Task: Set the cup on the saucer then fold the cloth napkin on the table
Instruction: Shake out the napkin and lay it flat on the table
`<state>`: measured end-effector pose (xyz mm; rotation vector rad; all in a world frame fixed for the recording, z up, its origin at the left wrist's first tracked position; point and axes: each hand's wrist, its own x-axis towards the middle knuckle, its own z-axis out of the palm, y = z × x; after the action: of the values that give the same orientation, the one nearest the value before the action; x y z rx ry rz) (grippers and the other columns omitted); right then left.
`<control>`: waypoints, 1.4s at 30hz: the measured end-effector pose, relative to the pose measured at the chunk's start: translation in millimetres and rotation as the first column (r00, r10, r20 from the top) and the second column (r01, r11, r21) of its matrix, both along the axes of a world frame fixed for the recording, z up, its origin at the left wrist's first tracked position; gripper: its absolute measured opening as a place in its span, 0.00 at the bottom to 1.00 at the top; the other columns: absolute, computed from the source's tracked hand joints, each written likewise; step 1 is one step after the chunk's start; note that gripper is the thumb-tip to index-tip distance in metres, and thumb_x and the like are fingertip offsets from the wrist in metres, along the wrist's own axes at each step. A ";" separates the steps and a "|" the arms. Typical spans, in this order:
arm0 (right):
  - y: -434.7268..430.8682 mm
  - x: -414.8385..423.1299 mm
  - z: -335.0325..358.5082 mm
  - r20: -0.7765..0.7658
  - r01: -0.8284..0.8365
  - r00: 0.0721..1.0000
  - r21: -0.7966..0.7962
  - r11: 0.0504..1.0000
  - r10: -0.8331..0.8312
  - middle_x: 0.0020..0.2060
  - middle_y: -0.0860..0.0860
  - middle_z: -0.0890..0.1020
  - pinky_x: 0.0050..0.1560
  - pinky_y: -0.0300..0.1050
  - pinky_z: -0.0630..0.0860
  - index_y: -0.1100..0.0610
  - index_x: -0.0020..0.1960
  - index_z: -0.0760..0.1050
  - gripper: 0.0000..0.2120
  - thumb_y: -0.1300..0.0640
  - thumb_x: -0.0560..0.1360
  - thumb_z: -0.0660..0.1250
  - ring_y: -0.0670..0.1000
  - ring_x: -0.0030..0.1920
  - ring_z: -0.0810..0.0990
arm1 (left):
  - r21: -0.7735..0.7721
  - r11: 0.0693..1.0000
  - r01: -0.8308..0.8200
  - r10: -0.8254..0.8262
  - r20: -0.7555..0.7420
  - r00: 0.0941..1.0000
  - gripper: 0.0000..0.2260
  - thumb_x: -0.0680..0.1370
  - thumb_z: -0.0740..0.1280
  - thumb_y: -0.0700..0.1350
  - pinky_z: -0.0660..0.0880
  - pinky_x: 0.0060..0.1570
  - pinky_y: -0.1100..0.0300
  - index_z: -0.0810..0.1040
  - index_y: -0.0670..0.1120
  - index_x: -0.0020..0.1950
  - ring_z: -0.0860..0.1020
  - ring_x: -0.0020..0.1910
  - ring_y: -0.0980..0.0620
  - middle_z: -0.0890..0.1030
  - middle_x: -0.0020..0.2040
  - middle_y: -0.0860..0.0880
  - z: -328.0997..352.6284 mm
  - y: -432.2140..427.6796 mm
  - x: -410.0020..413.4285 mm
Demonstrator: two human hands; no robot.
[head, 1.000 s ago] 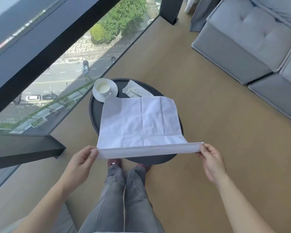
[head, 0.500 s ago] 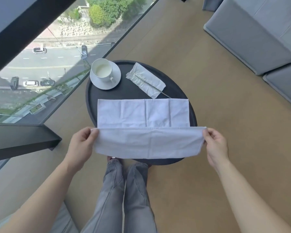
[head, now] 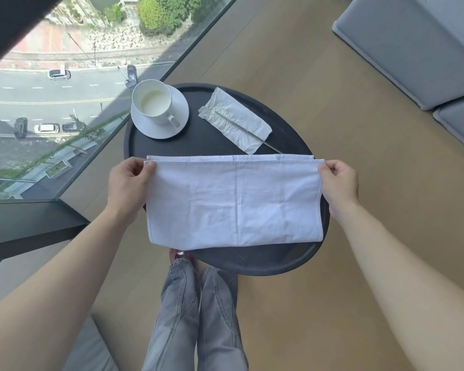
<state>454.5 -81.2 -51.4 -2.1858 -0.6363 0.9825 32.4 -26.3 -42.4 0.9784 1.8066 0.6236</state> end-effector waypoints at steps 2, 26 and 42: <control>2.8 -0.1 -0.3 0.051 -0.022 0.998 -0.022 1.000 0.023 0.39 0.47 0.84 0.41 0.45 0.77 0.52 0.43 0.80 0.07 0.50 0.75 0.65 0.47 0.36 0.79 | -0.009 1.000 0.005 -0.006 -0.048 0.999 0.10 0.81 0.68 0.52 0.78 0.28 0.38 0.81 0.47 0.44 0.77 0.36 0.44 0.79 0.42 0.44 -0.2 1.8 2.3; -69.6 -25.6 7.1 0.449 -0.117 0.873 -0.187 0.975 0.191 0.47 0.51 0.75 0.44 0.48 0.68 0.56 0.50 0.69 0.12 0.47 0.80 0.63 0.54 0.47 0.74 | 0.170 0.950 0.263 -0.136 -0.531 0.836 0.22 0.80 0.66 0.45 0.66 0.68 0.44 0.70 0.37 0.72 0.69 0.65 0.37 0.73 0.65 0.36 -3.7 -32.3 30.8; -106.6 -49.6 9.8 0.332 -0.132 0.828 -0.669 0.732 0.453 0.52 0.61 0.79 0.43 0.50 0.70 0.65 0.56 0.72 0.19 0.47 0.84 0.60 0.64 0.53 0.78 | -0.081 0.475 0.876 -0.710 -0.623 0.328 0.32 0.86 0.53 0.57 0.42 0.82 0.43 0.47 0.45 0.86 0.42 0.85 0.48 0.45 0.86 0.48 -43.2 -113.9 129.9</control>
<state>404.9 -187.7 -41.6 -3.0514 -1.0436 0.8929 162.2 -140.3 -85.6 2.2826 1.3939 -0.1407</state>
